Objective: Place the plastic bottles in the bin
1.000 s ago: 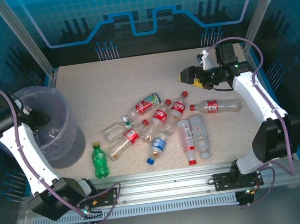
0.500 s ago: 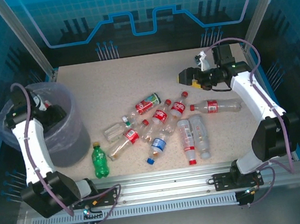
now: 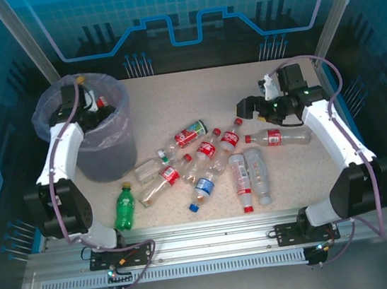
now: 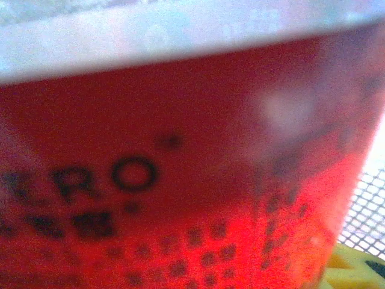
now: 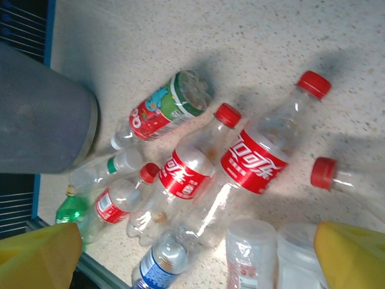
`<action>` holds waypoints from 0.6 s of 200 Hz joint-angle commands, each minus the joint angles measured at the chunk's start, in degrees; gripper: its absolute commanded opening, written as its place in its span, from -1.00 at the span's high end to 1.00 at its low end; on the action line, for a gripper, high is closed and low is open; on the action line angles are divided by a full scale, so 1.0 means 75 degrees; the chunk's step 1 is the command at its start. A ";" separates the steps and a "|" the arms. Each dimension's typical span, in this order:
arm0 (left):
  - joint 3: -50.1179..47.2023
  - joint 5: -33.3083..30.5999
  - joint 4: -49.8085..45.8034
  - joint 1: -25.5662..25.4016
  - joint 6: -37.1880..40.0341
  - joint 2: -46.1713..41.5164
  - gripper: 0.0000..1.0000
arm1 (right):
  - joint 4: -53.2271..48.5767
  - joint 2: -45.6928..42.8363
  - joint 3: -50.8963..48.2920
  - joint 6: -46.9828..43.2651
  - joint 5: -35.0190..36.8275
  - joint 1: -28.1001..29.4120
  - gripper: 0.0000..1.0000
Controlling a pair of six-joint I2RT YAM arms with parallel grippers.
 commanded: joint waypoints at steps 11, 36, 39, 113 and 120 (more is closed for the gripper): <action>-0.0428 0.0286 0.1118 -0.0437 -0.0657 0.0189 0.79 | -0.0477 -0.0465 -0.0438 -0.0165 0.0658 -0.0097 -0.99; -0.0591 0.0291 0.2322 -0.0778 -0.0825 0.0458 0.80 | -0.0484 -0.0652 -0.0721 0.0059 0.1007 -0.0097 -0.99; -0.0600 0.0313 0.2436 -0.0810 -0.0857 0.0517 0.81 | -0.0508 -0.0679 -0.0746 0.0095 0.1068 -0.0102 -1.00; 0.0418 0.0362 0.2460 -0.1321 -0.0677 0.2091 0.69 | -0.1669 -0.1073 -0.1453 0.0213 0.3003 0.0335 -0.99; 0.0471 0.0288 0.2282 -0.1310 -0.0537 0.2084 0.54 | -0.1680 -0.1147 -0.1640 0.0288 0.2989 0.0461 -0.98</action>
